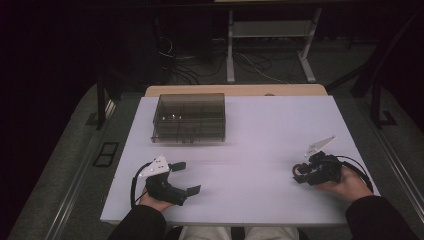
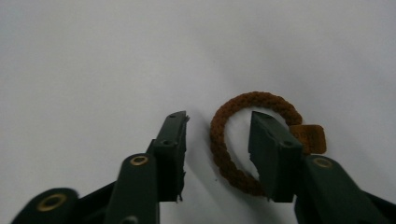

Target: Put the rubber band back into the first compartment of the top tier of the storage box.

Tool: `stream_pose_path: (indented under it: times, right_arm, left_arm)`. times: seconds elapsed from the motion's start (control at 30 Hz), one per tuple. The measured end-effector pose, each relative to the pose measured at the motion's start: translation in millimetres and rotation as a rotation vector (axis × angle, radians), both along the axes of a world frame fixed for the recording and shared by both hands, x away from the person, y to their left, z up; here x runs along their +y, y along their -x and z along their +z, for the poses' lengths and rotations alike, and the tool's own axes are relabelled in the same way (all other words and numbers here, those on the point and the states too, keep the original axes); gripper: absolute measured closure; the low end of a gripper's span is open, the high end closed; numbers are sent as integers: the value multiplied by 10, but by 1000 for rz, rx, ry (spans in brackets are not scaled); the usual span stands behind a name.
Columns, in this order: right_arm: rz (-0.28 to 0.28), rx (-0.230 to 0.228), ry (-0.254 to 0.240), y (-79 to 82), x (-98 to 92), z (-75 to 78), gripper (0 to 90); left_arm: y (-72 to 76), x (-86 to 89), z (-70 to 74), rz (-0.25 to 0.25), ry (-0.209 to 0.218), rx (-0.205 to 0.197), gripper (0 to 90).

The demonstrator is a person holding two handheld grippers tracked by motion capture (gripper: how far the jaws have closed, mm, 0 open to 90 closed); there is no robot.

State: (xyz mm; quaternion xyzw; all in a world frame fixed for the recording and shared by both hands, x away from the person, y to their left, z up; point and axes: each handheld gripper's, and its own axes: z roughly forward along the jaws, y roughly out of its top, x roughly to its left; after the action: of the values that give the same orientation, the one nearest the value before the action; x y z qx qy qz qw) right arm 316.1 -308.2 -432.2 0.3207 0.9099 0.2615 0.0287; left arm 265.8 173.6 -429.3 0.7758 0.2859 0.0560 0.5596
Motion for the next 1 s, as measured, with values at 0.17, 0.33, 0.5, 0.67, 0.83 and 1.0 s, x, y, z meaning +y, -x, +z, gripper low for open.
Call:
stream_pose_path:
  times: [0.17, 0.33, 0.5, 0.67, 0.83, 1.0]
  right_arm:
    - [-7, -23, 18, 10, -13, 4, 719]
    - [-15, -31, 33, 17, -12, 3, 816]
    - [-31, -20, 18, 13, -28, 15, 844]
    - [-66, -8, -50, 24, -87, 62, 850]
    - [-109, 0, -141, 21, -155, 138, 851]
    - [-128, -3, -197, 7, -165, 206, 850]
  left_arm:
    - [2, 2, 2, 0, -1, -3, 0]
    - [0, 4, 2, 1, 0, -2, 0]
    - [1, 8, 6, 0, 0, -6, 0]
    - [0, 12, 5, -1, 2, -7, 0]
    - [0, 10, 6, 2, 1, -10, 0]
    - [-1, 11, 4, 4, 0, -10, 0]
